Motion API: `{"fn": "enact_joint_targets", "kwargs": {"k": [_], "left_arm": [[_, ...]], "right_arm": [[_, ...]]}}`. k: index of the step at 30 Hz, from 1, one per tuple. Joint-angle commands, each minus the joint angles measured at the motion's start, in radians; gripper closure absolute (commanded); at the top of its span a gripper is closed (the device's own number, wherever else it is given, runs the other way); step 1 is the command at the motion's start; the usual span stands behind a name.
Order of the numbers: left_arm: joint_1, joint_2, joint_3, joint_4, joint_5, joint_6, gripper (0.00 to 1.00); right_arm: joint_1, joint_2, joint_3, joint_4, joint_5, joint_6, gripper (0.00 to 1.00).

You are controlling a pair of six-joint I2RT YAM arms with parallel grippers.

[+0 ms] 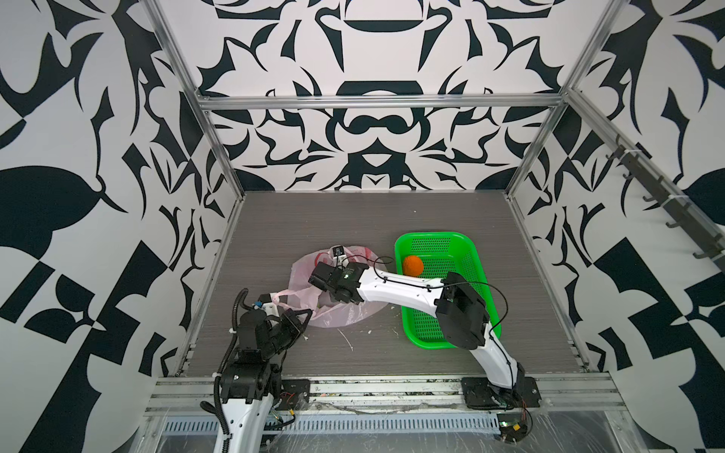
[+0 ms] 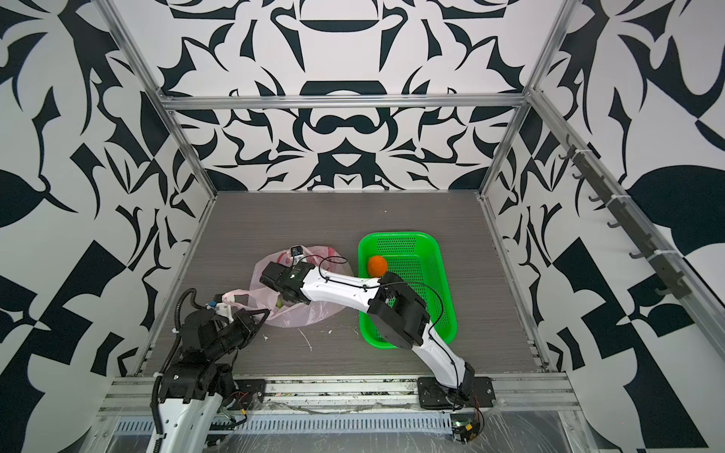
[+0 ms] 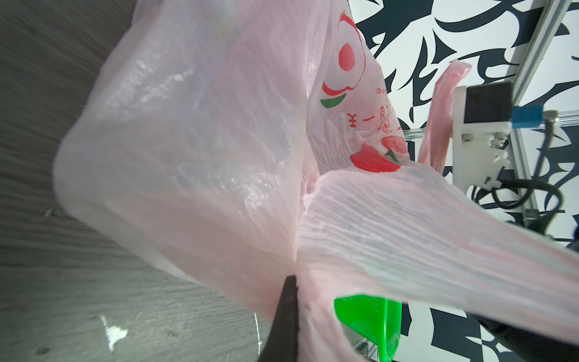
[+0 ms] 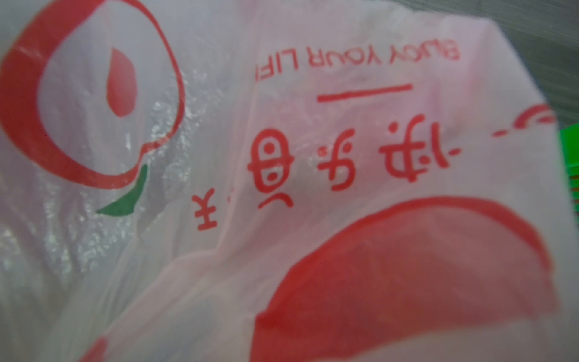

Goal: Untie the knot of the plastic bag and take out the fruit
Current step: Pick up the fruit from the plastic bag.

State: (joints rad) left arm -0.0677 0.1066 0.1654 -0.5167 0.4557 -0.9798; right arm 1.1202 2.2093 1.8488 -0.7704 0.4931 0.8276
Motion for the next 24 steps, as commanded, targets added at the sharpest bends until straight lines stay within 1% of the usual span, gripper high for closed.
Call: {"fn": "enact_joint_targets", "kwargs": {"k": [1,15,24], "left_arm": [[0.0,0.012,-0.055,-0.012,0.007,-0.008,1.0],[0.001,0.113,-0.06,0.108,0.006,-0.01,1.0],[0.001,0.124,-0.06,0.119,0.007,-0.009,1.0]], "right_arm": [[-0.011,0.008,0.036,-0.018,0.003,-0.002,0.34],[-0.028,0.083,0.104,-0.002,0.015,-0.01,0.34],[-0.032,0.125,0.142,-0.007,-0.004,-0.015,0.34]]}}
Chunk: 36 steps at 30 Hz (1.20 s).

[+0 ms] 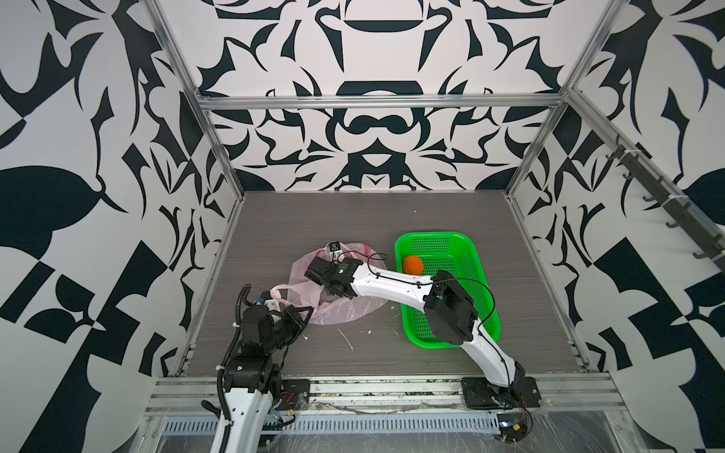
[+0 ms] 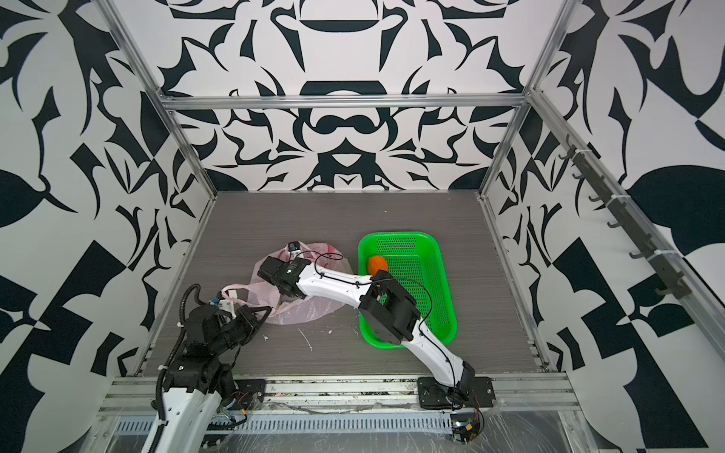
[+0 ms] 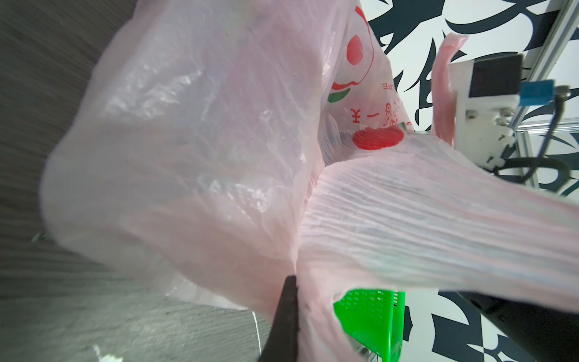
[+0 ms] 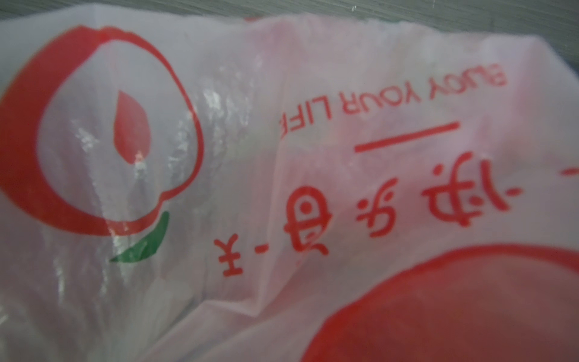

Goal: Untie the knot of the plastic bag and take out the fruit
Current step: Pick up the fruit from the plastic bag.

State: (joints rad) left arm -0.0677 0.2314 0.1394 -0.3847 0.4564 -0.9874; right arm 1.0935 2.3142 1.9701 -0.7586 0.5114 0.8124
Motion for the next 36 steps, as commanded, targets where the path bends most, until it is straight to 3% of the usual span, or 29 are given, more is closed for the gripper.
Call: {"fn": "enact_joint_targets", "kwargs": {"k": [1,25,32,36], "left_arm": [[0.0,-0.002,-0.033,-0.013,0.007,-0.001,1.0],[0.0,-0.007,-0.021,-0.002,0.005,-0.003,1.0],[0.0,-0.004,-0.02,0.001,0.004,0.0,1.0],[0.0,-0.001,-0.018,0.007,0.002,0.0,1.0]], "right_arm": [[-0.005,0.023,0.021,-0.02,-0.025,0.002,0.35],[0.009,-0.028,-0.084,-0.025,-0.064,0.045,0.29],[0.017,-0.05,-0.104,-0.024,-0.059,0.053,0.43],[0.022,-0.07,-0.112,-0.03,-0.064,0.053,0.39]]}}
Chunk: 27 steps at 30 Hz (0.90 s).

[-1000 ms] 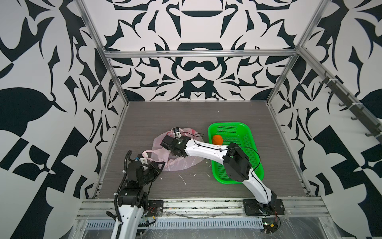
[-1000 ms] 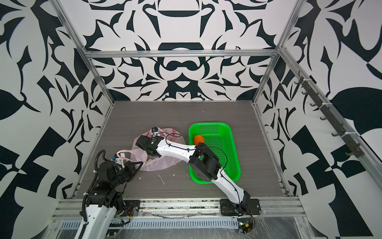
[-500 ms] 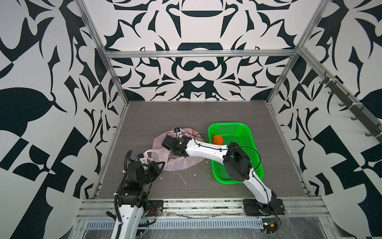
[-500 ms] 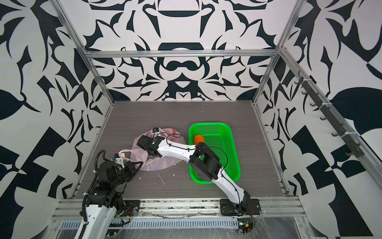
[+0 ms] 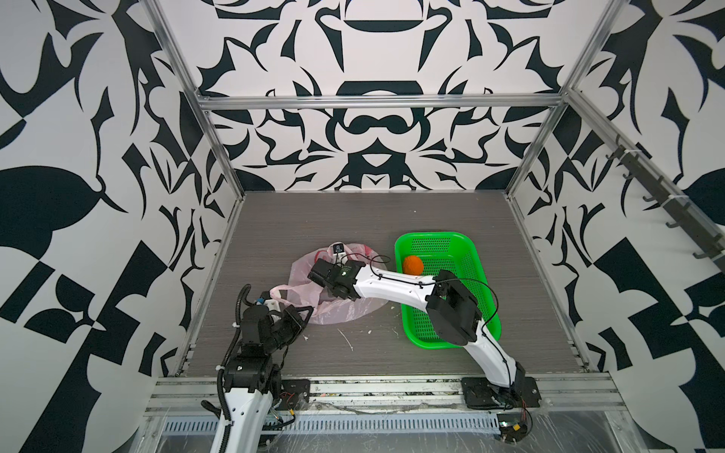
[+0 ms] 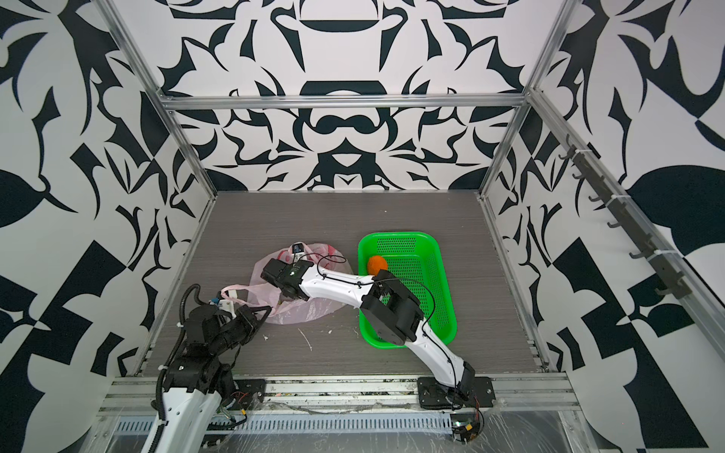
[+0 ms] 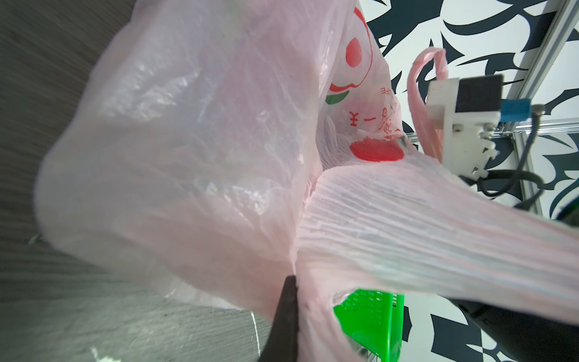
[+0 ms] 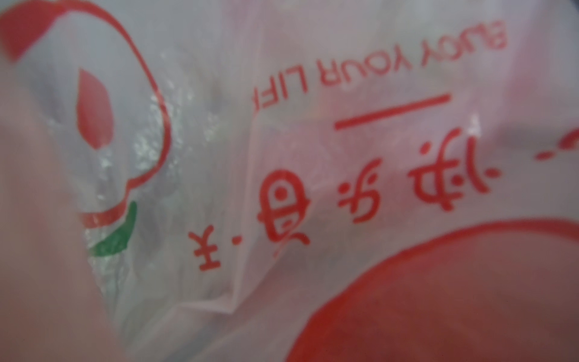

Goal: Untie the knot of the plastic bag and take out the fruit
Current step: Pick up the fruit from the plastic bag.

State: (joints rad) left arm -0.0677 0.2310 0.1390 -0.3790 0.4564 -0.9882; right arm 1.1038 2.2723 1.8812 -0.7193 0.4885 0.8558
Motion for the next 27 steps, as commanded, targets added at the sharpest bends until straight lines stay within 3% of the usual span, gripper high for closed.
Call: {"fn": "enact_joint_targets", "kwargs": {"k": [1,8,15,27], "left_arm": [[0.0,0.0,-0.018,0.003,0.0,0.0,1.0],[0.0,-0.003,-0.017,0.006,0.002,0.003,1.0],[0.0,-0.004,-0.016,0.005,-0.001,0.005,1.0],[0.0,0.005,-0.003,0.018,-0.016,0.01,1.0]], "right_arm": [[0.014,-0.032,-0.025,-0.071,-0.038,0.009,0.37],[0.026,-0.03,-0.037,-0.071,-0.05,0.015,0.35],[0.03,-0.063,-0.059,-0.048,-0.041,0.013,0.64],[0.039,-0.129,-0.08,0.015,-0.05,-0.034,0.79]]}}
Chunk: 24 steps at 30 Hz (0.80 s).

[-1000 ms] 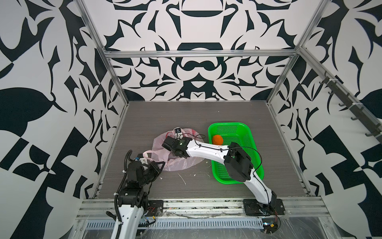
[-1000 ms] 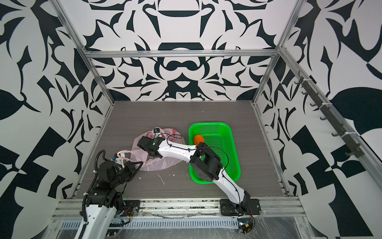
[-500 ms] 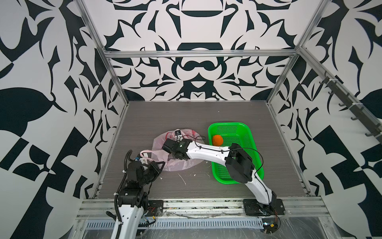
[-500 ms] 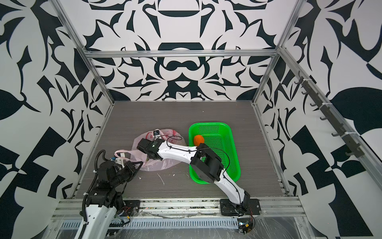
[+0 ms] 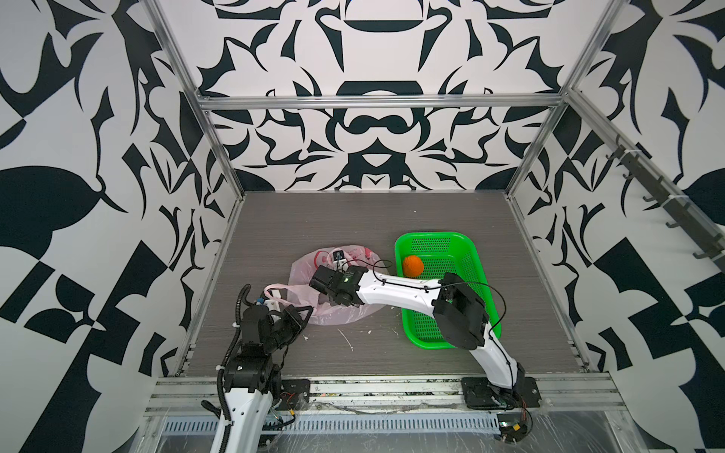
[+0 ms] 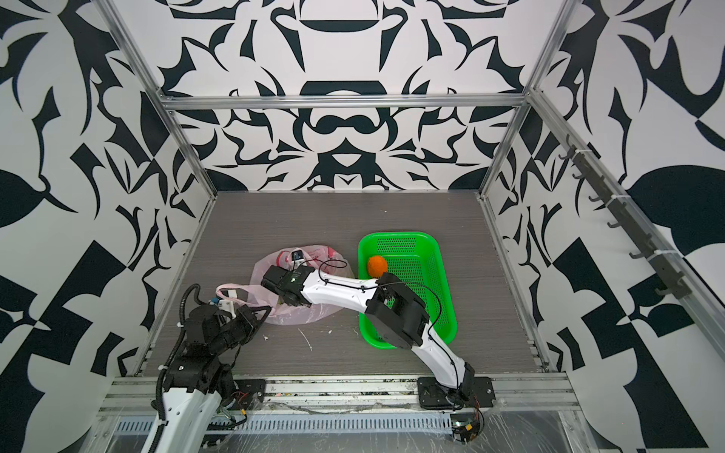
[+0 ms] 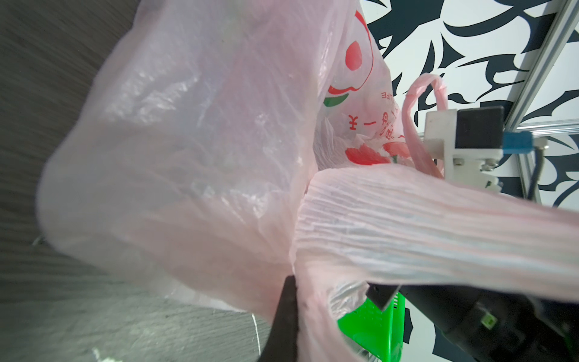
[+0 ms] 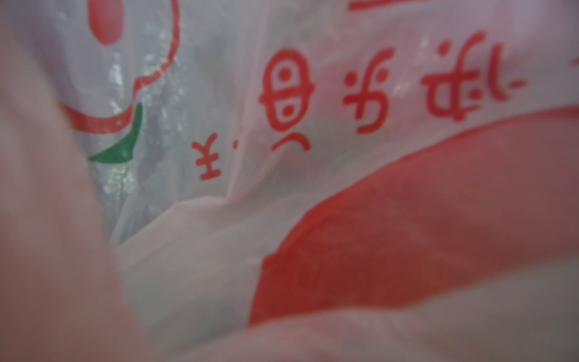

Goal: Untie the knot of the plastic bag and take out the fruit
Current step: Pick up the fruit from the plastic bag.

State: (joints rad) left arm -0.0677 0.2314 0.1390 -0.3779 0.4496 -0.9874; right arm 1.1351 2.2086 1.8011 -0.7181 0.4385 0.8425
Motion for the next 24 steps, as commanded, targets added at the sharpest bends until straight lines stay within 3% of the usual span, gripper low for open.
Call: {"fn": "enact_joint_targets", "kwargs": {"k": [1,24], "left_arm": [[0.001,0.008,-0.003,0.018,-0.01,0.009,1.0],[0.0,0.134,0.024,0.13,-0.003,0.029,1.0]], "right_arm": [[0.008,-0.068,0.0,0.019,0.0,-0.024,0.79],[0.009,-0.073,0.079,0.153,-0.011,-0.12,0.82]]}}
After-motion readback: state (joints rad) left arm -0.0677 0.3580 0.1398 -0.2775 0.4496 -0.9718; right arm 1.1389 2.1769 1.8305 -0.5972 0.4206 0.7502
